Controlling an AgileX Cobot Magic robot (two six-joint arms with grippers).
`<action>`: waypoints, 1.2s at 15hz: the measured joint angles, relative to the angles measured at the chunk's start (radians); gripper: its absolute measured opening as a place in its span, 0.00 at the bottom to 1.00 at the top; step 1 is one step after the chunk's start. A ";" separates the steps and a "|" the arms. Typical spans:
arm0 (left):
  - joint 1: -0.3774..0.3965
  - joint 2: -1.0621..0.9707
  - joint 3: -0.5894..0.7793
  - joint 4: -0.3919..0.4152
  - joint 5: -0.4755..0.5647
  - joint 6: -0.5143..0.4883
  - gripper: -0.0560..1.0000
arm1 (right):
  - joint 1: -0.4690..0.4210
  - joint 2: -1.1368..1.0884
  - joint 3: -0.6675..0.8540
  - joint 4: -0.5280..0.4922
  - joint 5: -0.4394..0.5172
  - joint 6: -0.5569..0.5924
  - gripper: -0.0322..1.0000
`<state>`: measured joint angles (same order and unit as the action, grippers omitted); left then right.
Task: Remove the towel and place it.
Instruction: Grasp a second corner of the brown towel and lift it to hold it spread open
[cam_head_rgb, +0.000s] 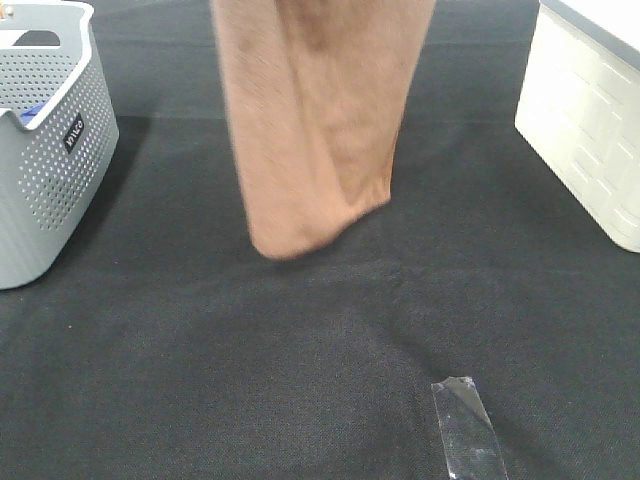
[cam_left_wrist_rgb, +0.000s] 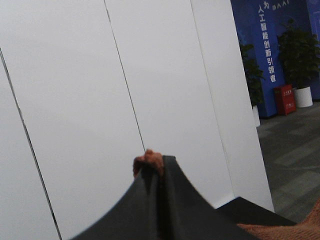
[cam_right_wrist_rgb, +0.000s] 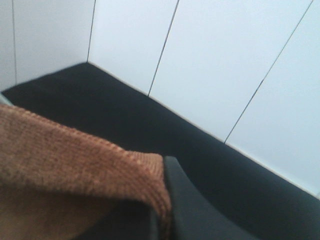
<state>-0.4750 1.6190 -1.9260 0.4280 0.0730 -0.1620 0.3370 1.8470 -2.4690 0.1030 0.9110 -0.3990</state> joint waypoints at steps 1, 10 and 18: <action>0.024 0.011 0.000 -0.006 -0.034 0.000 0.05 | 0.000 0.013 -0.001 0.000 -0.059 0.000 0.04; 0.167 0.342 -0.299 -0.024 -0.203 -0.001 0.05 | 0.000 0.212 -0.002 0.041 -0.592 0.000 0.04; 0.179 0.604 -0.599 -0.024 -0.218 0.004 0.05 | -0.004 0.305 -0.002 0.062 -0.752 0.000 0.04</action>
<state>-0.2960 2.2230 -2.5250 0.4040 -0.1450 -0.1580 0.3330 2.1520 -2.4710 0.1650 0.1590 -0.3990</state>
